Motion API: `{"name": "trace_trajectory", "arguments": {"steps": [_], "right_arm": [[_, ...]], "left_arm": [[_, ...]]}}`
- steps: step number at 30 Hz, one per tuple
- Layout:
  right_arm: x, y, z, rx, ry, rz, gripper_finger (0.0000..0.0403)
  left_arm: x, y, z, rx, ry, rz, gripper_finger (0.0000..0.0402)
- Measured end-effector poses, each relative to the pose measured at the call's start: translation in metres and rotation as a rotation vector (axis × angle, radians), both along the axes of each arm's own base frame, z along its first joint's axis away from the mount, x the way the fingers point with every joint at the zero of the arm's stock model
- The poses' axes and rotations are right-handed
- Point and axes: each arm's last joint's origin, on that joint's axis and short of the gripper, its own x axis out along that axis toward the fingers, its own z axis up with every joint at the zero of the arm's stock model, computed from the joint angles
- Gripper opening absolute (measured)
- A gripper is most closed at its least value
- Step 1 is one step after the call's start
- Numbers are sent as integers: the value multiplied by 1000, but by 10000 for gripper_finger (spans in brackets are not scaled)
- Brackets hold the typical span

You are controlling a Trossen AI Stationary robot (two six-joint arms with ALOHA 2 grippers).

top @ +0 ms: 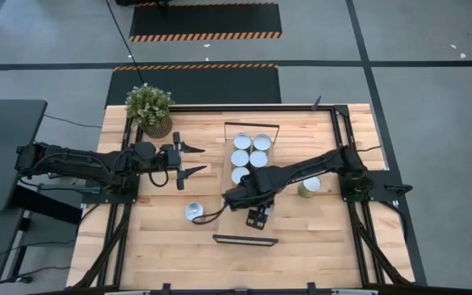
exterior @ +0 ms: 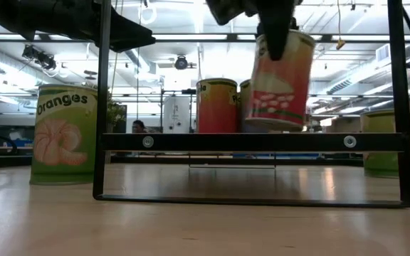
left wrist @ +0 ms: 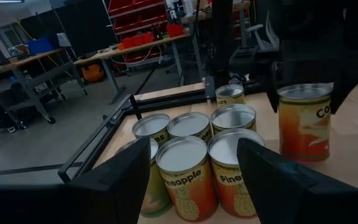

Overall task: Pick and place cans onto a shelf
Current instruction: Put the canned corn on the shelf

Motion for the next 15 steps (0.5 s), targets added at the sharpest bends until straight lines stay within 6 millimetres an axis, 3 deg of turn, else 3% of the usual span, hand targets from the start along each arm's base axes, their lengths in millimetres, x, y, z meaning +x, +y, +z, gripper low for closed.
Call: {"name": "trace_trajectory", "arguments": {"steps": [6,15], "right_arm": [[7,-9,-2,35,-15,-72,326],[12,-9,-2,41,-66,-45,340]], "left_arm": [[0,0,-1,0,6,0,245],[0,0,-1,0,13,0,245]]}}
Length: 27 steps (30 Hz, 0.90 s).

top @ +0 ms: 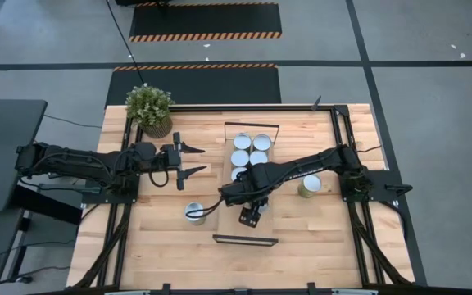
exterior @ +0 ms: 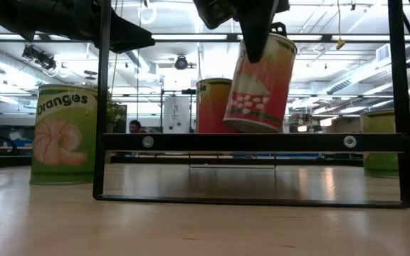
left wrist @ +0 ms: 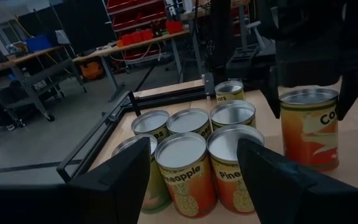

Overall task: Pick and place cans onto a shelf
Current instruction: Put the canned corn on the shelf

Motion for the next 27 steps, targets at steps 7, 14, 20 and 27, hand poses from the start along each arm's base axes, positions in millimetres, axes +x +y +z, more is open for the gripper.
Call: {"name": "trace_trajectory", "arguments": {"steps": [7,14,20,27], "right_arm": [[2,0,0,-1,-20,-21,363],[5,-1,2,-7,-61,-60,362],[3,-1,25,-37,-128,20,362],[-3,17,39,-224,-177,321,362]], "left_arm": [[0,0,0,0,1,0,245],[0,0,0,0,1,0,245],[0,0,0,1,4,0,245],[-1,0,-5,-3,49,-12,245]]}}
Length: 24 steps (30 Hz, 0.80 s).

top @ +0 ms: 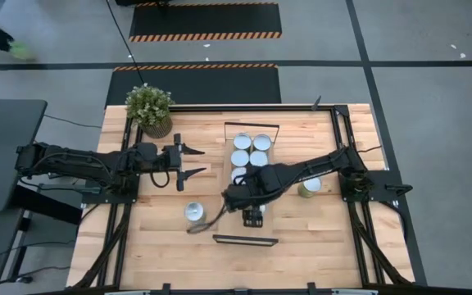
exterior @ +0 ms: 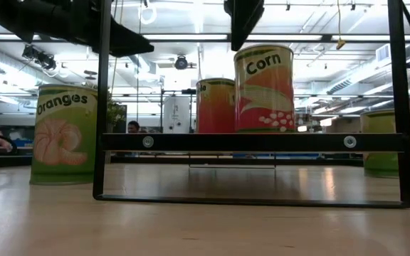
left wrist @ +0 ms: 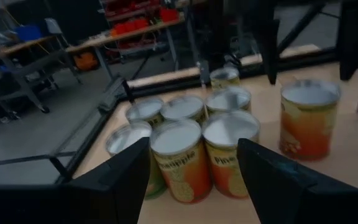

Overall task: Pick and place cans onto a shelf
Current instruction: Put the canned corn on the shelf

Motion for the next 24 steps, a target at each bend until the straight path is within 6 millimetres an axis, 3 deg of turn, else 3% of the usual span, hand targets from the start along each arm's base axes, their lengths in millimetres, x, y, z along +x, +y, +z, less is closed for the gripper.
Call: {"name": "trace_trajectory", "arguments": {"steps": [6,14,20,24], "right_arm": [[-7,6,-4,-59,46,37,362],[-28,20,15,-170,-4,8,362],[-30,27,4,-182,9,-10,362],[-22,31,-1,-147,-87,-28,362]], "left_arm": [[0,-2,-3,-14,25,-77,245],[0,-3,-2,-16,24,-89,245],[0,-3,-2,-23,16,-87,245],[0,-3,-1,-22,7,-87,245]]}}
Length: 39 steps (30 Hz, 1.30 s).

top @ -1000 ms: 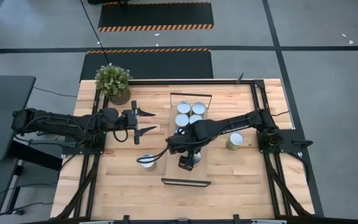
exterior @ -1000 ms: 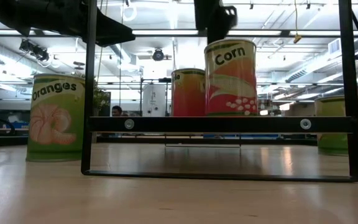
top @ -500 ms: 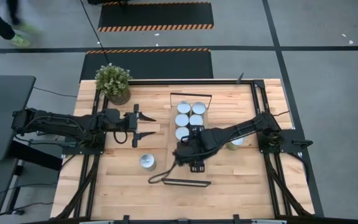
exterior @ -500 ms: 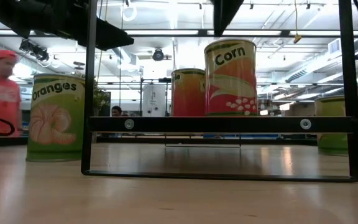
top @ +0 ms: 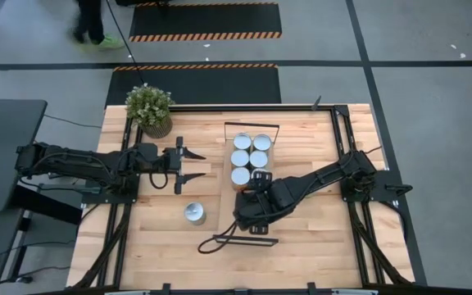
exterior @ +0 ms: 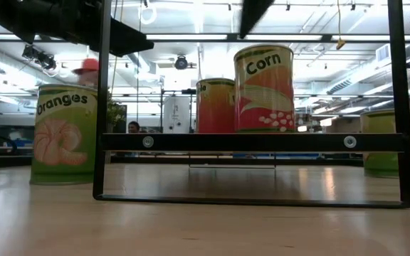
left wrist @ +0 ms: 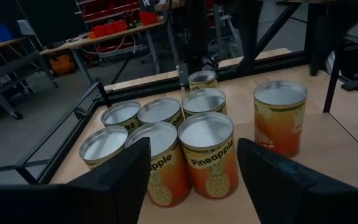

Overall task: Pick and place cans onto a shelf
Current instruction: Put the canned corn on the shelf

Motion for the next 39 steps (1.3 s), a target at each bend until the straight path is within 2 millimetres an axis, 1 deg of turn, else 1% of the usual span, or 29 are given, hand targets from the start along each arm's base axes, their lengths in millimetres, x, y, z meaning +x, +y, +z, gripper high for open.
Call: {"name": "trace_trajectory", "arguments": {"steps": [2,4,6,11,20,27,35,39], "right_arm": [[5,1,0,2,-47,22,362],[7,2,-2,6,-55,30,362],[11,-3,-5,28,-75,6,362],[17,-18,-8,9,-65,-32,362],[16,-28,-10,-89,-16,-3,362],[15,-29,-29,-123,26,1,362],[12,-26,-29,-98,48,44,362],[8,-18,-28,-87,80,110,361]], "left_arm": [[0,0,0,0,-1,0,245],[0,0,1,0,-6,0,245],[0,0,1,0,-8,0,245],[0,0,1,0,-14,0,245],[0,0,1,0,-15,0,245],[0,0,1,0,-14,0,245],[0,0,1,0,-14,1,245],[0,0,1,0,-11,1,245]]}}
